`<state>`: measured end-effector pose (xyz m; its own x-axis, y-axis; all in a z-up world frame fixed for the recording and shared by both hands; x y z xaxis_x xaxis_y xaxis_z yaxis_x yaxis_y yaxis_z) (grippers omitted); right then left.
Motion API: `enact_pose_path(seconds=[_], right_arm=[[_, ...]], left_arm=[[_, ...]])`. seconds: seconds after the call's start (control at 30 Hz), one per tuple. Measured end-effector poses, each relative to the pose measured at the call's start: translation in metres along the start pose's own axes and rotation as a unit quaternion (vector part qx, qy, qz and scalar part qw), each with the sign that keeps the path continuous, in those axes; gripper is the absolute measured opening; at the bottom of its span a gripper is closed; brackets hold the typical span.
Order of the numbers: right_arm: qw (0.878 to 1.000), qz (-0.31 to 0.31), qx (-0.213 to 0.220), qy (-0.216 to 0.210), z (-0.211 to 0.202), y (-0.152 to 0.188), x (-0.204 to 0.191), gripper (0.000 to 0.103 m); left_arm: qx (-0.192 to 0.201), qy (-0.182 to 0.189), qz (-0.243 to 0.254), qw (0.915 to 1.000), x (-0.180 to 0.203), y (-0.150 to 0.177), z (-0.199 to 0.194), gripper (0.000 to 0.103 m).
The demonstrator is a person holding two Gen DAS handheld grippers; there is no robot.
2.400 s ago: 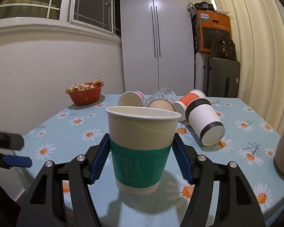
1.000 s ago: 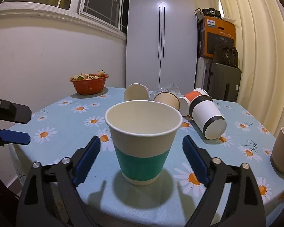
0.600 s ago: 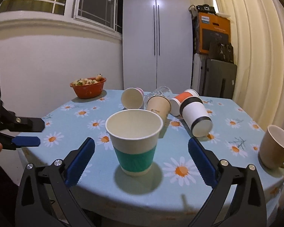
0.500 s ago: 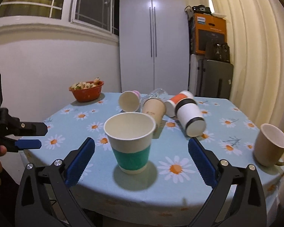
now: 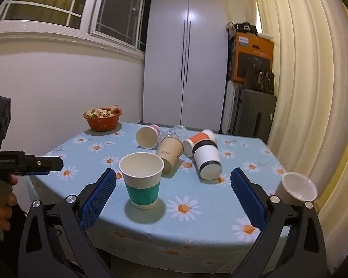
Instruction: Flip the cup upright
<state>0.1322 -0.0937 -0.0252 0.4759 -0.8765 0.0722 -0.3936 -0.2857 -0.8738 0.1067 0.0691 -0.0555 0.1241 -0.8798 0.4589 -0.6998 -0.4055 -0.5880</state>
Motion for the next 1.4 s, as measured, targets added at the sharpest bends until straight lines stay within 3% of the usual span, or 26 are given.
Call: enact_pose_path(seconds=[0.2, 0.4, 0.6, 0.9, 1.4], right_arm=[[1.000, -0.004, -0.013, -0.014, -0.018, 0.003, 0.007, 0.098], [0.999, 0.004, -0.035, -0.039, -0.029, 0.011, 0.012, 0.098], [0.999, -0.001, -0.043, -0.027, -0.037, 0.021, 0.020, 0.098], [0.997, 0.020, -0.064, -0.027, -0.035, 0.032, 0.022, 0.098], [0.999, 0.011, -0.047, -0.009, -0.041, 0.031, 0.020, 0.098]], left_arm=[[0.021, -0.014, 0.051, 0.9984, 0.020, 0.014, -0.016, 0.096], [0.056, -0.036, 0.119, 0.9906, 0.047, 0.034, -0.038, 0.096], [0.098, -0.047, 0.169, 0.9796, 0.070, 0.041, -0.055, 0.096], [0.099, -0.052, 0.163, 0.9802, 0.071, 0.049, -0.056, 0.096], [0.091, -0.060, 0.169, 0.9796, 0.073, 0.053, -0.048, 0.096]])
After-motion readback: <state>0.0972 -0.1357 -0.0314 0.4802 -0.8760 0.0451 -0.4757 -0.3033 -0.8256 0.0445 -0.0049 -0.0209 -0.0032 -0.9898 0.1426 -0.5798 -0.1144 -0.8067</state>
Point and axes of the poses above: each gripper's, at about its wrist camera, not at the fingertips, and z roughly the way its jaws point, x to its right, y to its underside, the point moved 8 cm from there along z, roughly the way its jaws point, and after that the axes turned 9 degrees about -x, right-handed, at the moved point
